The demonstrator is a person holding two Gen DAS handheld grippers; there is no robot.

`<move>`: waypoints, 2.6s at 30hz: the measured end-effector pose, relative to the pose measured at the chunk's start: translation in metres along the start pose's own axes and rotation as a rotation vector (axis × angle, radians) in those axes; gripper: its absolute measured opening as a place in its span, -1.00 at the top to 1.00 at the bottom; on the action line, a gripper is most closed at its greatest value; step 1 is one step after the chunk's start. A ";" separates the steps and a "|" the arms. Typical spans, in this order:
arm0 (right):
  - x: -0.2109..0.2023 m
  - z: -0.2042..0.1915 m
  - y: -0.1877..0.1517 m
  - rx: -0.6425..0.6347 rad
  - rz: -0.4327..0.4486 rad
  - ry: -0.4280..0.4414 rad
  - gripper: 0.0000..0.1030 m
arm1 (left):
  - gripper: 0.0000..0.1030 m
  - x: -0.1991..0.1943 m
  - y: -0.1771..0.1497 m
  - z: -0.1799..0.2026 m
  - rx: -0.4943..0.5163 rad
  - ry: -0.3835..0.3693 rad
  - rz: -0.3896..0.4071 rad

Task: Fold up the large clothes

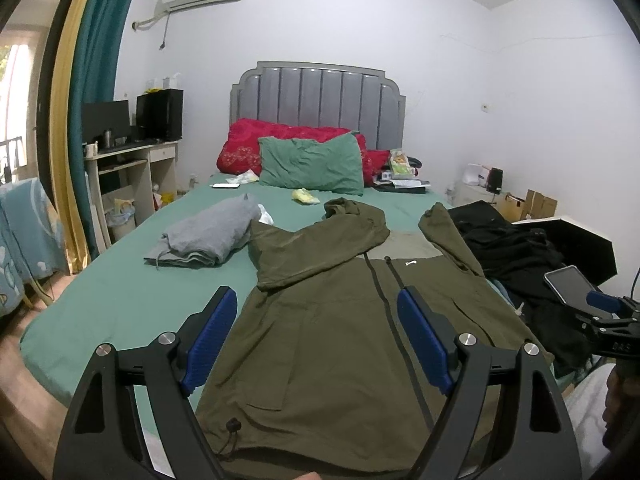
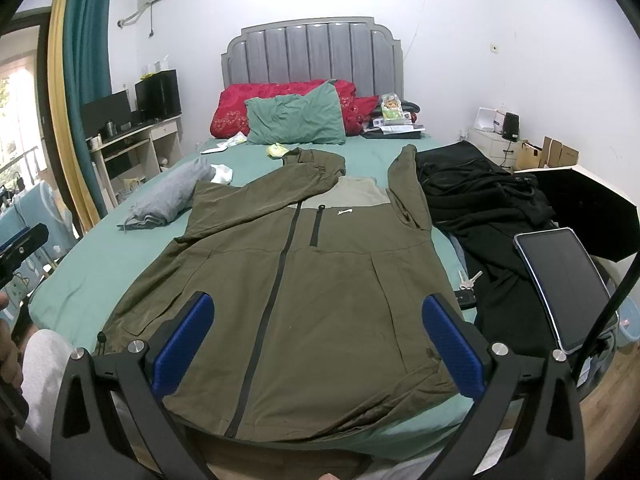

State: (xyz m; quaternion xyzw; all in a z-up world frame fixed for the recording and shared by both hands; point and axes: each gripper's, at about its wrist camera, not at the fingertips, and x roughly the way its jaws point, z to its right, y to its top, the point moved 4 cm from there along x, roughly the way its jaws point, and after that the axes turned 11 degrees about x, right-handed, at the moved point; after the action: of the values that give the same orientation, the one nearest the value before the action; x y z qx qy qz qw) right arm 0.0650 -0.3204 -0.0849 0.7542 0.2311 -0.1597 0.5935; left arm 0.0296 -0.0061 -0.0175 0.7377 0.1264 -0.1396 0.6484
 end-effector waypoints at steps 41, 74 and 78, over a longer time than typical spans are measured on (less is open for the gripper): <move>0.000 -0.001 0.000 -0.004 -0.001 -0.004 -0.99 | -0.65 -0.006 0.020 -0.002 -0.007 -0.020 0.019; 0.265 0.034 0.071 -0.080 -0.218 0.045 -0.36 | -0.53 0.313 -0.003 -0.086 -0.052 -0.051 -0.225; 0.350 0.030 0.109 -0.044 -0.232 0.064 -0.27 | -0.46 0.364 -0.020 -0.121 -0.114 0.009 -0.265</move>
State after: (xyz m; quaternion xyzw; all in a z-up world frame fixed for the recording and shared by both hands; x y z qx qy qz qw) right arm 0.4199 -0.3142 -0.1829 0.7140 0.3393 -0.1981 0.5796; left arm 0.3652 0.1180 -0.1556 0.6770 0.2334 -0.2134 0.6646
